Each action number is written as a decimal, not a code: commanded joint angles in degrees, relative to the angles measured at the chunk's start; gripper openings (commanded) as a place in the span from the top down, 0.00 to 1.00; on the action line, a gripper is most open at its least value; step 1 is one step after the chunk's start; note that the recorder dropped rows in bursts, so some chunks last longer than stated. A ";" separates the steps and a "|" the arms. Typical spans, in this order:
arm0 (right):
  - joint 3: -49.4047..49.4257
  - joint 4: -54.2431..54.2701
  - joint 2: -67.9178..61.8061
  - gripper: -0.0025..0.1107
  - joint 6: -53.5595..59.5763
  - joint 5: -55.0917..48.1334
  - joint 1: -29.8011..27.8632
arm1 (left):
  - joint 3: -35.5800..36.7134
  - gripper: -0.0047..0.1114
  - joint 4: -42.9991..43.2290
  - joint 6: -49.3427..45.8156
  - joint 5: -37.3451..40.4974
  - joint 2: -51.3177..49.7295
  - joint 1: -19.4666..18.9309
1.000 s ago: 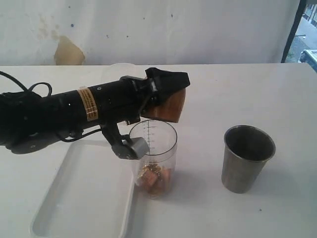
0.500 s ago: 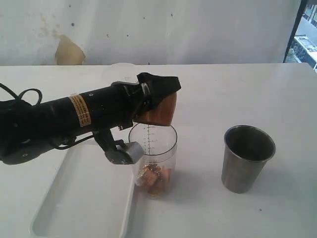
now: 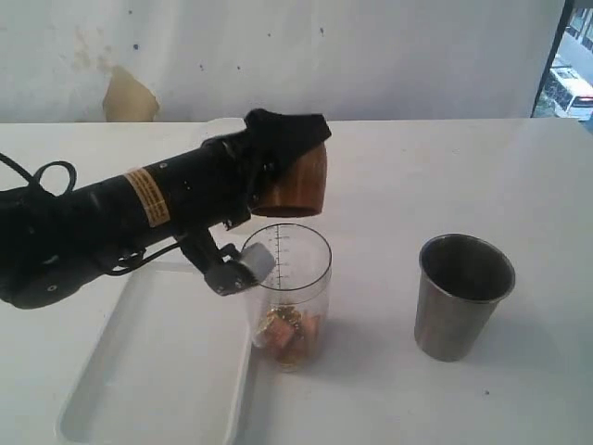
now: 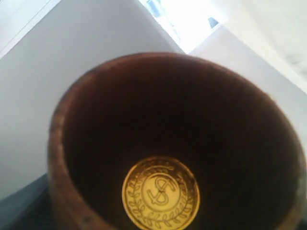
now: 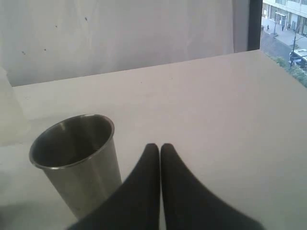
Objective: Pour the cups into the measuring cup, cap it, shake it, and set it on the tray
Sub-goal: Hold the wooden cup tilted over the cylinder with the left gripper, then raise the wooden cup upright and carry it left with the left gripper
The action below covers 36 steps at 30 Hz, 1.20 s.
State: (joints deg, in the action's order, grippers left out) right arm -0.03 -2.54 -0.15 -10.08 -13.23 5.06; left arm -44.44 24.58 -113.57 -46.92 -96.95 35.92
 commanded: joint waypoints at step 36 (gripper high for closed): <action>0.03 -0.27 0.15 0.98 -0.22 0.52 0.02 | 3.69 0.96 -8.87 74.78 -18.81 0.60 0.19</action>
State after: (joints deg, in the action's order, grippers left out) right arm -0.03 -2.54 -0.15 -10.08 -13.23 5.06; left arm -40.96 18.54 -55.38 -63.14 -97.07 36.02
